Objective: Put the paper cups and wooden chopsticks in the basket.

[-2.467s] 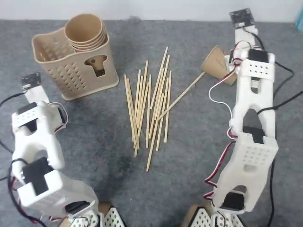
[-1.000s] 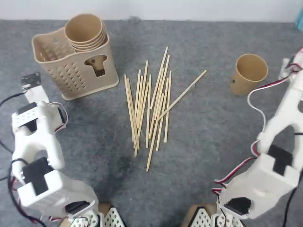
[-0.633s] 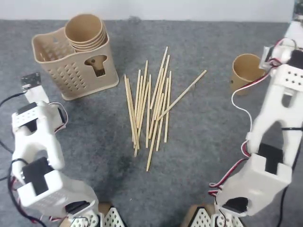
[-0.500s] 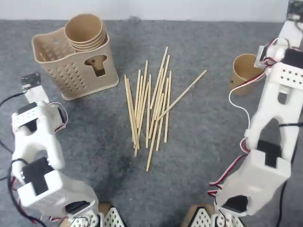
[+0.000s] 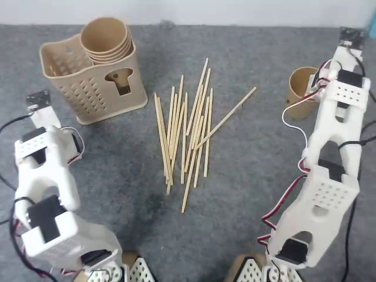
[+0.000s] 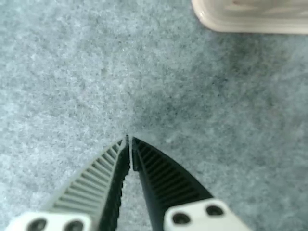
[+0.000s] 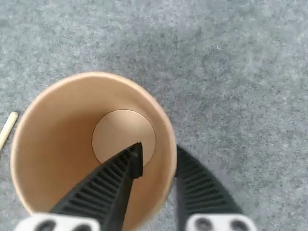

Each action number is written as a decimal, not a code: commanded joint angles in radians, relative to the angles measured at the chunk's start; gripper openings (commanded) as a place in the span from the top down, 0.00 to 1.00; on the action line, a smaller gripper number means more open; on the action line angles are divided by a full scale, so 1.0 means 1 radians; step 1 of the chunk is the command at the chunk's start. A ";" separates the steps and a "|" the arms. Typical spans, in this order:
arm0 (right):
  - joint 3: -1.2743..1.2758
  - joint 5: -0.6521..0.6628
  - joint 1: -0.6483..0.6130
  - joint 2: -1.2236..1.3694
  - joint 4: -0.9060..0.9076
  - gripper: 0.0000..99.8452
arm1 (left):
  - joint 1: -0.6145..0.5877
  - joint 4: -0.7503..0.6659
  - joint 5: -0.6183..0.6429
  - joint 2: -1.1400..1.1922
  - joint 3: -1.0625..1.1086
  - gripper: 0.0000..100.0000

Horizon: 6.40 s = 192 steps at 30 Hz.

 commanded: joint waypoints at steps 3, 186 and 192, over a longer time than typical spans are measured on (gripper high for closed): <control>-0.127 -0.015 -0.027 -0.116 0.171 1.00 | 0.003 -0.017 0.006 -0.006 -0.024 0.99; -0.083 0.037 -0.900 -0.576 0.679 0.99 | 0.005 -0.018 0.006 -0.006 -0.024 0.99; 0.390 0.103 -0.796 -0.866 0.674 0.99 | 0.005 -0.018 0.006 -0.006 -0.024 0.99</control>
